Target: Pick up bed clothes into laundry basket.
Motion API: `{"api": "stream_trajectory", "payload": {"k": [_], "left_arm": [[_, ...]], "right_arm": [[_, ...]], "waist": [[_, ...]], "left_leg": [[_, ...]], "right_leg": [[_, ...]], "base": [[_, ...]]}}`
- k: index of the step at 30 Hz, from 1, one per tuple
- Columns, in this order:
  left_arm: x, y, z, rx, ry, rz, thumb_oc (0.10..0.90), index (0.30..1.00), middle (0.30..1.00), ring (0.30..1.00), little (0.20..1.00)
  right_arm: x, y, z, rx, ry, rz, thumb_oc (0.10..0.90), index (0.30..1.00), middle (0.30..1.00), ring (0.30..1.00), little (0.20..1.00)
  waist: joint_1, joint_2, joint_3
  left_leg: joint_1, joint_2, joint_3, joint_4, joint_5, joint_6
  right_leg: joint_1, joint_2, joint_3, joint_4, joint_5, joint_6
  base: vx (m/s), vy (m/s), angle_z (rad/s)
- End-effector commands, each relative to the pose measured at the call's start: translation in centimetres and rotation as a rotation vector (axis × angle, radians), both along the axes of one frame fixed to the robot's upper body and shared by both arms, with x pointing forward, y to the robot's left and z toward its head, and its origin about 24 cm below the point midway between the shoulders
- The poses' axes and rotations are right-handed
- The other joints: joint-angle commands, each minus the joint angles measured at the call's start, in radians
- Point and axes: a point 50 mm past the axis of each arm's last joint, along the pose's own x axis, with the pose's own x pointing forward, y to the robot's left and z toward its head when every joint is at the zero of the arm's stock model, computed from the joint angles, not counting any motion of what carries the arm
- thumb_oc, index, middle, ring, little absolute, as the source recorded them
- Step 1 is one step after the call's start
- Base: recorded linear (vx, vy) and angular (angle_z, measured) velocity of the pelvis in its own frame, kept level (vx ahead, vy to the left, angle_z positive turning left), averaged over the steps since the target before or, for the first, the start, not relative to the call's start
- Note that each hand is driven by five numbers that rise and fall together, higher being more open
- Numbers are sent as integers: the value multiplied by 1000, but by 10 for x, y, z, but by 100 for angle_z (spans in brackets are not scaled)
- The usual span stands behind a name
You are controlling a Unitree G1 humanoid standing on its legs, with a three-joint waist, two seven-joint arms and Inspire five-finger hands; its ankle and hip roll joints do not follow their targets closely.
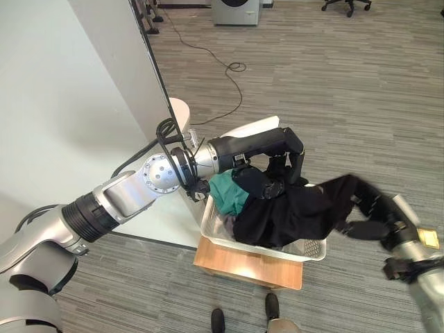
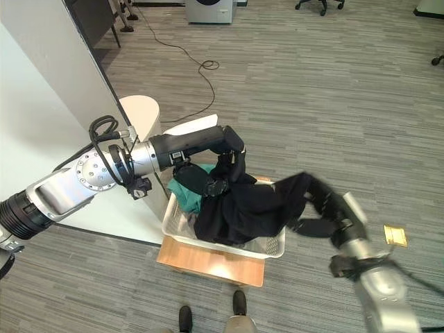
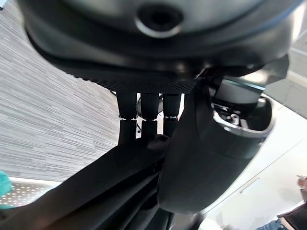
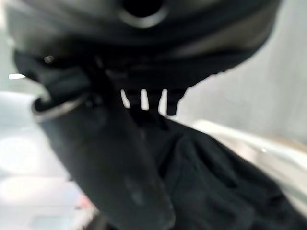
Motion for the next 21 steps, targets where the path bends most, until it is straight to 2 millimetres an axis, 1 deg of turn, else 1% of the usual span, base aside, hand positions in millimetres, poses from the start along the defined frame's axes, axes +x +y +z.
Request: {"api": "stream_trajectory", "payload": {"k": [1,2,3,4,5,10,15,18,19,20,21], "left_arm": [[-6,14,67,-152,-235,19,400,300,300,300,300],[-5,16,67,-152,-231,28,400,300,300,300,300],[-5,16,67,-153,-230,28,400,300,300,300,300],[-5,21,65,-146,-229,39,400,300,300,300,300],[-5,21,65,-147,-228,39,400,300,300,300,300],[-6,30,66,-150,-238,67,400,300,300,300,300],[-5,33,68,-159,-245,81,400,300,300,300,300],[-3,36,68,-151,-241,94,400,300,300,300,300],[-3,36,68,-151,-241,93,400,300,300,300,300],[-2,41,66,-124,-238,108,400,300,300,300,300],[-3,44,66,-110,-236,115,400,300,300,300,300]], "right_arm": [[-13,2,107,-229,-428,38,800,900,900,900,900],[-15,3,115,-240,-462,39,800,900,900,900,900],[-15,3,115,-241,-462,39,800,900,900,900,900],[-21,3,128,-269,-515,34,800,900,900,900,900],[-21,3,128,-270,-515,34,800,900,900,900,900],[-23,4,142,-300,-571,31,800,900,900,900,900],[-22,1,137,-291,-548,17,800,900,900,900,900],[-19,0,127,-279,-466,43,800,900,900,900,900],[-19,-1,127,-279,-465,43,800,900,900,900,900],[-19,-7,115,-354,-311,52,800,900,900,900,900],[-21,-12,117,-434,-239,43,800,900,900,900,900]], "waist": [[-32,-56,-87],[-37,-56,-87],[-36,-55,-87],[-47,-56,-86],[-46,-55,-86],[-56,-57,-78],[-60,-59,-66],[-62,-65,-59],[-61,-65,-59],[-63,-73,-53],[-63,-76,-53]], "left_leg": [[-53,20,-4,0,4,-27],[-52,21,0,0,2,-27],[-52,21,1,0,2,-27],[-51,23,8,0,0,-28],[-51,24,8,0,0,-28],[-47,28,33,0,-5,-26],[-46,31,45,0,-6,-23],[-44,32,50,0,-5,-24],[-43,32,51,0,-5,-24],[-44,32,52,0,-2,-26],[-38,32,52,0,-15,-27]], "right_leg": [[64,-38,44,88,-139,88],[62,-37,48,89,-139,88],[62,-36,49,90,-139,88],[57,-36,55,91,-137,88],[57,-35,56,91,-137,88],[42,-32,77,97,-133,92],[30,-29,88,110,-133,95],[27,-30,91,114,-132,96],[27,-30,92,114,-132,96],[25,-29,92,116,-130,96],[31,-30,92,116,-141,98]], "base": [[0,0,0],[0,0,0],[10,14,-6],[5,6,-7],[0,12,-10],[-6,16,-17],[-18,12,-14],[-11,6,-5],[-25,9,-8],[15,10,-11],[2,13,-14]]}}
